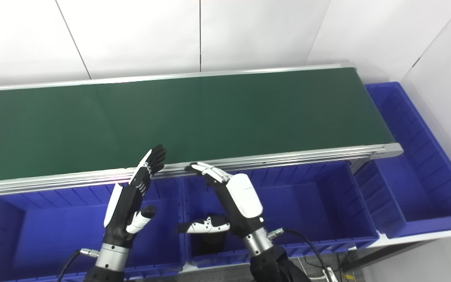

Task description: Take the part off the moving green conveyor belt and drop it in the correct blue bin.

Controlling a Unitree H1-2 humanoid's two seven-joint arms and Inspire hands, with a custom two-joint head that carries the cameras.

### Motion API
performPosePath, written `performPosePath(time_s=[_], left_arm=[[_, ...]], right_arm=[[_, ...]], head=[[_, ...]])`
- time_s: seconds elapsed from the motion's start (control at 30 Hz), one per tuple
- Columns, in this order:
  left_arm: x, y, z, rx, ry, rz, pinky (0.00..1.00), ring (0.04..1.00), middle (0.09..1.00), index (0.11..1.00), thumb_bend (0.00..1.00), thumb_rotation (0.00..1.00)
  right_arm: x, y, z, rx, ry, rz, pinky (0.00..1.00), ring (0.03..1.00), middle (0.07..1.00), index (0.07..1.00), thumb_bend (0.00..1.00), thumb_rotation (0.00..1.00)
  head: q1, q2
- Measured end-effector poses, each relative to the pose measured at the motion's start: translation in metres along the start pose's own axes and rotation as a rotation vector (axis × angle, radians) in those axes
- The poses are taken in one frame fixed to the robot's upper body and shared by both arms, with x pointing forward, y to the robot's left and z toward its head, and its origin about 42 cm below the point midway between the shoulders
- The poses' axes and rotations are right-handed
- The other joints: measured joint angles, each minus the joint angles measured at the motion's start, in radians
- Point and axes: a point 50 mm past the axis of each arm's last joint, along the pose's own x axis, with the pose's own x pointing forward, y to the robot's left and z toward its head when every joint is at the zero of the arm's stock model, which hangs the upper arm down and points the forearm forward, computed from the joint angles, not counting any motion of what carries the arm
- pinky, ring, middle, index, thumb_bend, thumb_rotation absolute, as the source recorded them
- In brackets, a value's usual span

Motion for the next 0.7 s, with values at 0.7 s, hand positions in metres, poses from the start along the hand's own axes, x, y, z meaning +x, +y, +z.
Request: performPosePath(time_s=[0.7], left_arm=[[-0.023, 0.006, -0.026, 0.065, 0.101, 0.0, 0.87, 0.913, 0.913, 0.914, 0.88, 0.95]], right_arm=[[0.001, 0.031, 0.015, 0.312, 0.057, 0.007, 0.96, 1.0, 1.0, 0.966, 0.95, 1.0]], head=[[0.117, -0.124]])
